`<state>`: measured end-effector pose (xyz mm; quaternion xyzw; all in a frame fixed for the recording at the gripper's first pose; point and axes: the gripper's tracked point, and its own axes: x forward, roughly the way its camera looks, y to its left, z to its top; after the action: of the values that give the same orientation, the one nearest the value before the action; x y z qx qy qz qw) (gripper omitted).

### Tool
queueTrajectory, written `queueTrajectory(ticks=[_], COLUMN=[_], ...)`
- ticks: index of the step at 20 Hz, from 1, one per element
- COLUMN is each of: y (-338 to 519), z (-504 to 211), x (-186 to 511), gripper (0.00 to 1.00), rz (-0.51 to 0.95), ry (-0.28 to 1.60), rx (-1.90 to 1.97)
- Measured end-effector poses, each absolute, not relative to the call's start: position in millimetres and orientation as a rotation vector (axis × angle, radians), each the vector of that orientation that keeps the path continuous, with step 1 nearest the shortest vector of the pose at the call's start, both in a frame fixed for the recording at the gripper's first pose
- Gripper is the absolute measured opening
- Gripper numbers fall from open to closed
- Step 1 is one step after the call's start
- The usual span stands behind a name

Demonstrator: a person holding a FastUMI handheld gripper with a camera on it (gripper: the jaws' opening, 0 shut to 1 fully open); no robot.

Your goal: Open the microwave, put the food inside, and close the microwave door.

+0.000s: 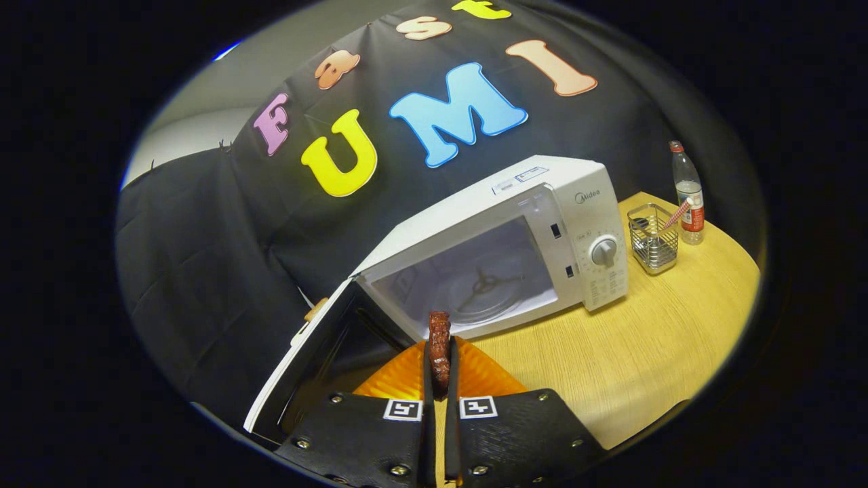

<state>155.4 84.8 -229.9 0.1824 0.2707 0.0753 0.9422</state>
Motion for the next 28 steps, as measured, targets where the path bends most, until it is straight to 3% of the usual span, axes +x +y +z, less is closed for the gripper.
queueTrajectory(ticks=[15, 28], y=[72.8, 72.2], z=[-309.1, -356.5], x=[273.7, 315.0], gripper=[0.05, 0.08], rz=[0.043, 0.015], ry=[0.509, 0.526], rx=[0.453, 0.482])
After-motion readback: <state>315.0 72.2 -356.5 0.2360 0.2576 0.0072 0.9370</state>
